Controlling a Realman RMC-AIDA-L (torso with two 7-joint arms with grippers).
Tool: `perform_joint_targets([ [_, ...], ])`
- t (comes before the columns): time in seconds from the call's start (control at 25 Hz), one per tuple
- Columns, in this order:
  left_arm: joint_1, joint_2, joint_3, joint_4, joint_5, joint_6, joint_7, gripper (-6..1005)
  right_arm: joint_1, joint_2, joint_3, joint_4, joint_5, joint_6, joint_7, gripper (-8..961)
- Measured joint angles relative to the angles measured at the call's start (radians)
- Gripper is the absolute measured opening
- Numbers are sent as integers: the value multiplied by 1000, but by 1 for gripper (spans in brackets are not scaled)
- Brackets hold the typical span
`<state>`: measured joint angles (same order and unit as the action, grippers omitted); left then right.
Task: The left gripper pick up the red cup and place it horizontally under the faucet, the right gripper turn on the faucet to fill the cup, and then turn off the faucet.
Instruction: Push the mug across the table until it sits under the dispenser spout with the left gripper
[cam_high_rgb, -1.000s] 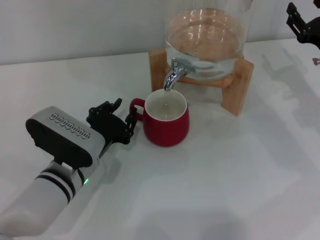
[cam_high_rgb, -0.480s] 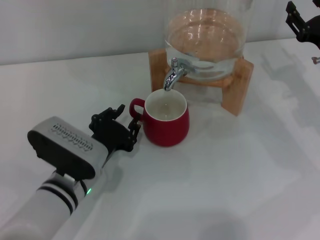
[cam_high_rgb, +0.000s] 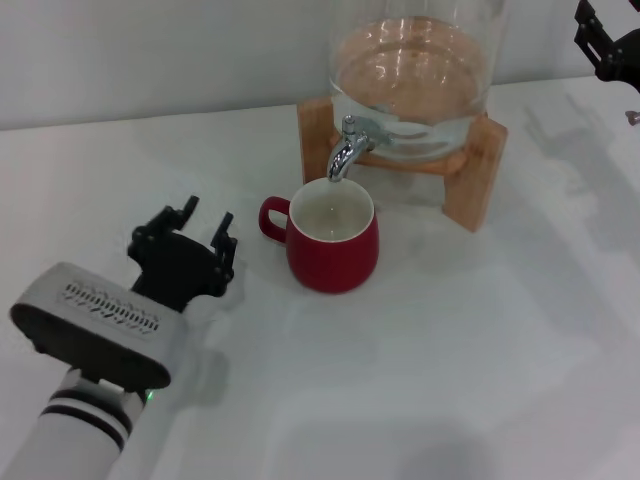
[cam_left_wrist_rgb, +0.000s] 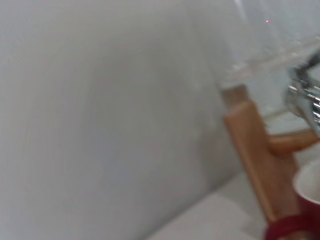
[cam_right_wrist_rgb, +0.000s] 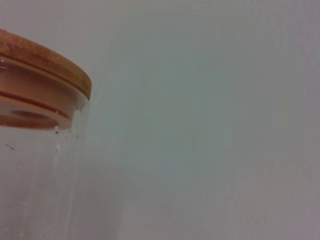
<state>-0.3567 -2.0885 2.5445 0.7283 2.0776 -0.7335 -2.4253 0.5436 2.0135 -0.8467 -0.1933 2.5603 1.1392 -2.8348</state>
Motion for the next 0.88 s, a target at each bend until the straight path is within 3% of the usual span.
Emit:
perform_joint_targets([
  [0.16, -3, 1, 16, 17, 4, -23, -2, 393, 0, -1, 0, -2, 0, -2, 0, 676],
  [0.36, -31, 1, 99, 28, 1, -14, -16, 393, 10, -2, -2, -2, 0, -35, -4, 675],
  [0.88, 19, 2, 122, 83, 1, -5, -14, 392, 11, -3, -9, -2, 0, -36, -37, 675],
])
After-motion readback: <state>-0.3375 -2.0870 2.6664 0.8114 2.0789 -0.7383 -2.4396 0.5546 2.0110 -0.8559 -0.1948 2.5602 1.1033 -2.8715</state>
